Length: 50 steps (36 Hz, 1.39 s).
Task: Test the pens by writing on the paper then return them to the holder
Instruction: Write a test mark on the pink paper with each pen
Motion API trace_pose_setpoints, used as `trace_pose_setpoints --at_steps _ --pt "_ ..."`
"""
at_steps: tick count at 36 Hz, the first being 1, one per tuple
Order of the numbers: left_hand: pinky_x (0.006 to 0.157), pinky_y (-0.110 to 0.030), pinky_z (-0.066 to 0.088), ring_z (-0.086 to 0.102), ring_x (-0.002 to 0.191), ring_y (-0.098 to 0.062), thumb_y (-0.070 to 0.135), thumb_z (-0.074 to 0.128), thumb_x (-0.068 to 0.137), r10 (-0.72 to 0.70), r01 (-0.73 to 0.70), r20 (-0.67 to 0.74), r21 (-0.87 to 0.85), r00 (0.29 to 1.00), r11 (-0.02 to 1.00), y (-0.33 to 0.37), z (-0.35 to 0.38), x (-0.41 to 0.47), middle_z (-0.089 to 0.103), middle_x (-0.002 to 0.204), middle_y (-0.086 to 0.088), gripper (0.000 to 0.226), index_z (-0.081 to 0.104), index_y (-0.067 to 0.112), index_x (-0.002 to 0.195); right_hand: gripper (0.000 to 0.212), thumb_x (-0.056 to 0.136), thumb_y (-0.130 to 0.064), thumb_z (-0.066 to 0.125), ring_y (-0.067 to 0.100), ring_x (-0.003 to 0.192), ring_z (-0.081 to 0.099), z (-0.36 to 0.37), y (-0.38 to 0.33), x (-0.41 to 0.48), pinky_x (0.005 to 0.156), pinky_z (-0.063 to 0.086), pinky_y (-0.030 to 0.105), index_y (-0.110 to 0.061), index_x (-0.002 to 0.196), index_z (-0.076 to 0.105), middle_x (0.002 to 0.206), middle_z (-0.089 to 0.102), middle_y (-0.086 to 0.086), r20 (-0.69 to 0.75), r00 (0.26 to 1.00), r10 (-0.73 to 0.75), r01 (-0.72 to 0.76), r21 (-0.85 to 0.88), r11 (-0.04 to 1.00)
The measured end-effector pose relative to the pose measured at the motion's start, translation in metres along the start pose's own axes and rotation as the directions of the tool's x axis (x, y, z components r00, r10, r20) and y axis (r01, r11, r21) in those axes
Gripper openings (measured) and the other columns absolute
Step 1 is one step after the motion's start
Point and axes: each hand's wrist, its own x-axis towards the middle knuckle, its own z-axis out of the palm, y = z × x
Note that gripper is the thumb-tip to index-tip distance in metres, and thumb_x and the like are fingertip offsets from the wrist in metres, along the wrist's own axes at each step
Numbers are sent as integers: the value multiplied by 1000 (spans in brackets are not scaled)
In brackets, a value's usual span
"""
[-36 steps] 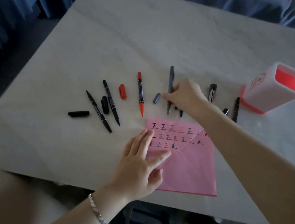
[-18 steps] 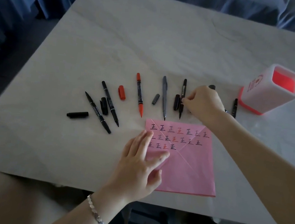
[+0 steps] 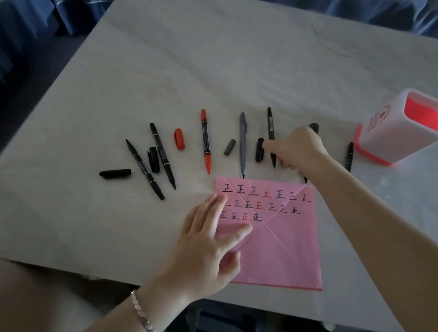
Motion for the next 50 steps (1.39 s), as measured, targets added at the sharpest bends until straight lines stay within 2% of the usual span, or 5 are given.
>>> trace_pose_setpoints --at_steps 9,18,25,44,50 --pt "103 -41 23 37 130 -30 38 45 82 -57 52 -60 -87 997 995 2 -11 7 41 139 -18 40 49 30 121 28 71 1 53 5 31 34 -28 28 -64 34 25 11 -16 49 46 33 42 -7 -106 982 -159 189 649 737" --pt "63 -37 52 61 67 -23 19 56 85 -268 241 -127 -198 955 950 -12 -61 94 66 71 -3 15 65 10 76 26 81 5 47 3 34 35 -13 74 -93 35 27 12 -13 62 46 36 47 -5 -210 976 57 140 805 577" --pt "44 -23 27 49 48 -20 38 60 82 -426 431 76 -78 901 899 -13 -52 149 47 50 1 37 46 12 60 23 84 4 49 3 33 36 1 76 -102 34 27 12 -10 66 47 37 47 -5 -155 987 35 114 843 525" --pt "70 -30 50 58 81 -18 47 49 84 -74 42 -210 -153 975 987 2 -38 96 61 90 -3 38 63 13 93 22 84 6 49 6 35 38 8 93 -108 34 28 13 -10 68 48 40 49 -4 -134 988 72 82 869 487" --pt "106 -36 21 27 128 -16 57 43 81 -29 26 -42 -76 999 997 14 -16 41 42 139 -5 60 44 22 130 19 84 7 49 8 42 47 19 99 -108 38 35 15 -9 74 56 49 59 0 -193 981 39 147 851 504"
